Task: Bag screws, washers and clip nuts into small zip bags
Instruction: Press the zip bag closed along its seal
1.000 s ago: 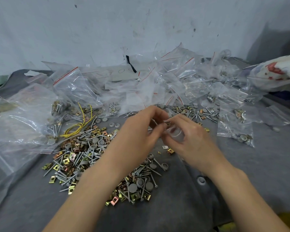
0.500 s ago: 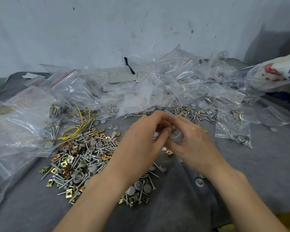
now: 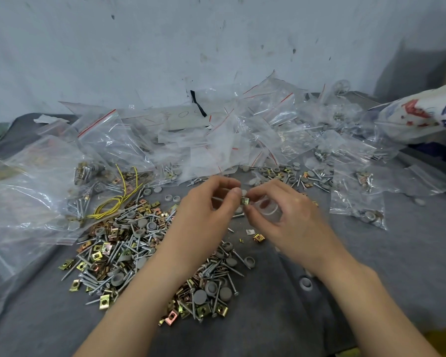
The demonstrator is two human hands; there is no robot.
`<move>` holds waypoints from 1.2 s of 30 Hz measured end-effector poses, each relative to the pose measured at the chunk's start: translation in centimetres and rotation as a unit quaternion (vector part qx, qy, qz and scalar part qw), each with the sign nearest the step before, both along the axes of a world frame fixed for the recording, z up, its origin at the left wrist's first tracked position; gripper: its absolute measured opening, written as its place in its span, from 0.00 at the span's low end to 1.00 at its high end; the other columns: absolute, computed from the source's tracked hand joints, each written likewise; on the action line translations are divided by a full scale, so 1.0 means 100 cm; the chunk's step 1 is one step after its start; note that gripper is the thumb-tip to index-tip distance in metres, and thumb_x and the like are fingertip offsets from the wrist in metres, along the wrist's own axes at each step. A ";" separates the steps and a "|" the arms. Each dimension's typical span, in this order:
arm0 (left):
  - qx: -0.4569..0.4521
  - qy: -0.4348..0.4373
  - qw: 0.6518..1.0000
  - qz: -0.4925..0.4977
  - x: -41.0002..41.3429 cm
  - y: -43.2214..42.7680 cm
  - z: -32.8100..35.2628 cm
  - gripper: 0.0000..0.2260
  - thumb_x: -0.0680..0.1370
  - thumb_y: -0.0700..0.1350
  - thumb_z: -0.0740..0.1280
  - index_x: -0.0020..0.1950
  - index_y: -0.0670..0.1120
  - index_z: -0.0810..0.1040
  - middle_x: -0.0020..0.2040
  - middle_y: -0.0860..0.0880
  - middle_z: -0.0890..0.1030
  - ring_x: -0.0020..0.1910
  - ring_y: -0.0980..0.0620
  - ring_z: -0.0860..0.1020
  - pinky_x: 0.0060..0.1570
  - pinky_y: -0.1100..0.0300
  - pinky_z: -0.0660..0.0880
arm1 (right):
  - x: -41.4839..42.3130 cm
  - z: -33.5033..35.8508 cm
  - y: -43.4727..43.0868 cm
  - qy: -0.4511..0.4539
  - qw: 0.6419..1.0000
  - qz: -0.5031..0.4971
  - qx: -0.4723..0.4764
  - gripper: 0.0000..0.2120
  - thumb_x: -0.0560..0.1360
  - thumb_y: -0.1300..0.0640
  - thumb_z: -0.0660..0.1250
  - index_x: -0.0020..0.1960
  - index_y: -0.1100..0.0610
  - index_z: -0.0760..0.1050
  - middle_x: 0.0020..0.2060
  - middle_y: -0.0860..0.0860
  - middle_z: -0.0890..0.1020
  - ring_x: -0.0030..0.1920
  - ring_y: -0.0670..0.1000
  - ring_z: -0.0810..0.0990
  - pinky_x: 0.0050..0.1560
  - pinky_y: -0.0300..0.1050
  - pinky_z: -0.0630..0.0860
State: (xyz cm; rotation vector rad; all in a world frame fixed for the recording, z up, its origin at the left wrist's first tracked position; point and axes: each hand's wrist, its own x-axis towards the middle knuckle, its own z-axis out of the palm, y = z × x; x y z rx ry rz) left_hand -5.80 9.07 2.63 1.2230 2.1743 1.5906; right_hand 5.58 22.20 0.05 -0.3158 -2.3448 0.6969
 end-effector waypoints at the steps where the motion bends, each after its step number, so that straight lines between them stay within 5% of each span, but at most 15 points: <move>1: 0.001 -0.012 1.000 -0.008 0.000 0.000 0.000 0.03 0.80 0.47 0.67 0.51 0.55 0.80 0.42 0.61 0.83 0.41 0.62 0.80 0.41 0.70 0.74 | 0.000 0.000 0.000 0.002 1.000 0.001 -0.002 0.07 0.78 0.46 0.69 0.54 0.46 0.79 0.49 0.36 0.78 0.50 0.40 0.78 0.53 0.48 0.77; 14: 0.036 -0.091 0.995 -0.023 -0.005 0.000 0.000 0.06 0.79 0.42 0.68 0.52 0.52 0.82 0.40 0.57 0.84 0.39 0.61 0.80 0.40 0.70 0.74 | 0.000 -0.002 0.002 0.002 1.000 0.005 -0.008 0.12 0.77 0.43 0.68 0.59 0.44 0.78 0.52 0.37 0.78 0.53 0.38 0.78 0.55 0.46 0.77; 23: 0.083 -0.146 0.986 -0.016 -0.008 0.001 0.002 0.06 0.80 0.43 0.67 0.52 0.46 0.84 0.35 0.55 0.81 0.35 0.60 0.78 0.37 0.69 0.75 | 0.003 -0.003 0.001 -0.034 0.999 -0.010 0.027 0.26 0.71 0.41 0.70 0.67 0.42 0.69 0.60 0.40 0.72 0.56 0.49 0.78 0.58 0.52 0.76; 29: 0.027 -0.098 0.995 -0.013 -0.009 0.002 0.000 0.07 0.80 0.42 0.67 0.52 0.54 0.81 0.38 0.57 0.82 0.38 0.61 0.79 0.39 0.70 0.74 | 0.002 -0.012 0.003 -0.071 0.995 -0.016 0.075 0.42 0.71 0.44 0.73 0.77 0.40 0.52 0.68 0.45 0.68 0.64 0.47 0.73 0.63 0.43 0.65; 36: -0.026 -0.002 0.998 -0.051 -0.002 0.005 -0.002 0.09 0.80 0.43 0.68 0.56 0.56 0.79 0.45 0.59 0.84 0.47 0.64 0.80 0.48 0.70 0.75 | 0.002 -0.014 0.001 -0.057 0.994 -0.017 0.090 0.44 0.70 0.45 0.71 0.80 0.45 0.52 0.70 0.48 0.68 0.69 0.50 0.71 0.66 0.47 0.66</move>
